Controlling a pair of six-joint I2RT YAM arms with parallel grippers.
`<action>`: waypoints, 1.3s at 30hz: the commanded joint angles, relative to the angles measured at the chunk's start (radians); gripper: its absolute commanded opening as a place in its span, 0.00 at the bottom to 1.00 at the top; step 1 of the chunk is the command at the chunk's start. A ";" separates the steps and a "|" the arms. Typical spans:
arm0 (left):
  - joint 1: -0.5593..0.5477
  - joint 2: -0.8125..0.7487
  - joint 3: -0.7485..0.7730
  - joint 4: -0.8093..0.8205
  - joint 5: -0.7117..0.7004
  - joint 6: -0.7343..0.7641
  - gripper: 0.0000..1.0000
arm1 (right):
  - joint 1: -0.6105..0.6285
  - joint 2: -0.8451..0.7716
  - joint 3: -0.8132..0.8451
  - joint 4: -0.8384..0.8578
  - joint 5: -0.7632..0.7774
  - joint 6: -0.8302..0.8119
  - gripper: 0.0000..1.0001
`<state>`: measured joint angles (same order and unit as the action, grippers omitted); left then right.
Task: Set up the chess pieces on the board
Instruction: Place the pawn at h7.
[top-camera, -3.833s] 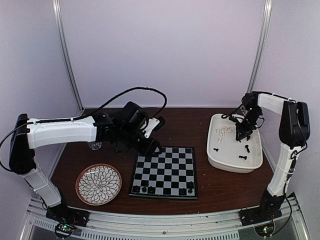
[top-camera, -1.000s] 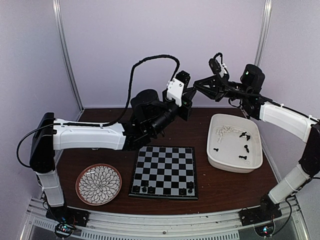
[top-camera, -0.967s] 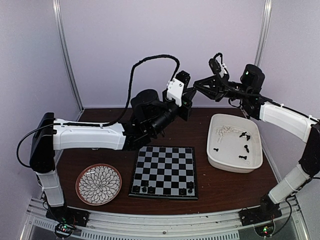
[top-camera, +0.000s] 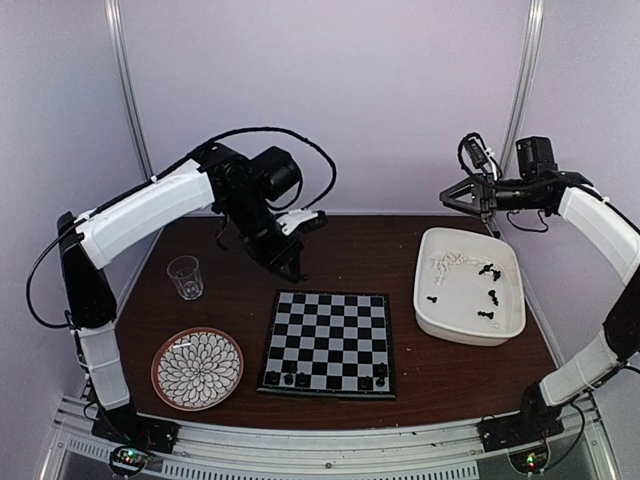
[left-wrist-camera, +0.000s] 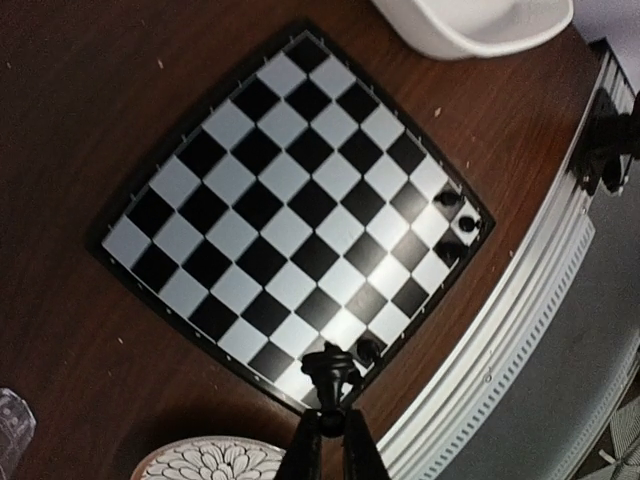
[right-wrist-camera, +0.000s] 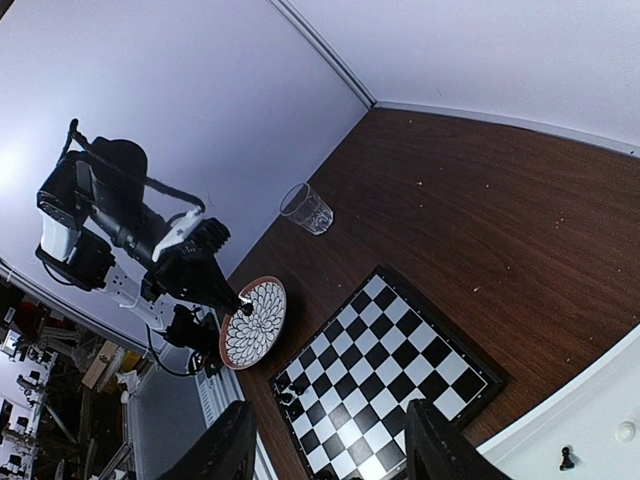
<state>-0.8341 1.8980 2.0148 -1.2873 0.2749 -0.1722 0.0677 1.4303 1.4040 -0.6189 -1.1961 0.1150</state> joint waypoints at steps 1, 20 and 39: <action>-0.003 -0.007 -0.060 -0.237 0.028 0.054 0.00 | 0.007 -0.035 -0.022 -0.045 0.023 -0.070 0.55; -0.044 0.159 -0.289 -0.305 0.064 0.034 0.00 | 0.019 -0.063 -0.068 -0.013 -0.001 -0.057 0.54; -0.071 0.308 -0.203 -0.273 0.009 -0.006 0.00 | 0.020 -0.078 -0.090 0.010 -0.016 -0.040 0.54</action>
<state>-0.8989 2.1773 1.7844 -1.5631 0.3042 -0.1669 0.0811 1.3827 1.3270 -0.6315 -1.1927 0.0772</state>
